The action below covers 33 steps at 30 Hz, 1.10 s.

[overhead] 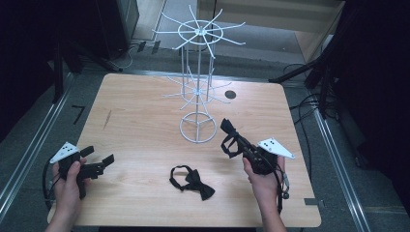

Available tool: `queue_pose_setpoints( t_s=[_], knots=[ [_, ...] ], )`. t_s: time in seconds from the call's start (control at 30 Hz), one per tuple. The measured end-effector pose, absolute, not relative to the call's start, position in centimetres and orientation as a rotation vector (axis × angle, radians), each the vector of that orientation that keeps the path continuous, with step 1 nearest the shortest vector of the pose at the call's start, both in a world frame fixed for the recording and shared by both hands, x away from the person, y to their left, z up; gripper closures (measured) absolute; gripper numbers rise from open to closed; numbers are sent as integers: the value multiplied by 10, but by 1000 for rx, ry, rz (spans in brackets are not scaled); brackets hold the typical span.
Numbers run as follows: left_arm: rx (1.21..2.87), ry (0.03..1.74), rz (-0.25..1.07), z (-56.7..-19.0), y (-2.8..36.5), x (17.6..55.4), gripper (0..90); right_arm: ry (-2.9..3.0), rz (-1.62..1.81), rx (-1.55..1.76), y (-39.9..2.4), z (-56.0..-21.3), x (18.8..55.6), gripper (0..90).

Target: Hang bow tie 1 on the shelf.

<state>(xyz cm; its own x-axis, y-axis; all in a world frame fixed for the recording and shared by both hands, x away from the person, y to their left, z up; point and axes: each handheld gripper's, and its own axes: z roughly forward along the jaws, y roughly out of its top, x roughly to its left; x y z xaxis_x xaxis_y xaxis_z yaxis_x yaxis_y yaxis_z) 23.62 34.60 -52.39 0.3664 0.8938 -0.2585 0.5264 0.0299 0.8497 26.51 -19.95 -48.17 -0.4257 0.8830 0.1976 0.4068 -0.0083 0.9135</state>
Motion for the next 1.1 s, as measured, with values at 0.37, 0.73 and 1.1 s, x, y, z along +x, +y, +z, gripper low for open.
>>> queue_pose_setpoints(
  t_s=[0.37, 0.73, 1.1],
  knots=[
    [1633, 1291, 465, -524, 346, 236, 0, 1773, 1464, 1319, -204, -468, 264, 839],
    [1630, 1291, 462, -524, 346, 236, 0, 1729, 1480, 1328, -202, -458, 269, 839],
    [1628, 1291, 459, -524, 347, 236, 0, 1686, 1487, 1328, -202, -444, 277, 839]
  ],
)
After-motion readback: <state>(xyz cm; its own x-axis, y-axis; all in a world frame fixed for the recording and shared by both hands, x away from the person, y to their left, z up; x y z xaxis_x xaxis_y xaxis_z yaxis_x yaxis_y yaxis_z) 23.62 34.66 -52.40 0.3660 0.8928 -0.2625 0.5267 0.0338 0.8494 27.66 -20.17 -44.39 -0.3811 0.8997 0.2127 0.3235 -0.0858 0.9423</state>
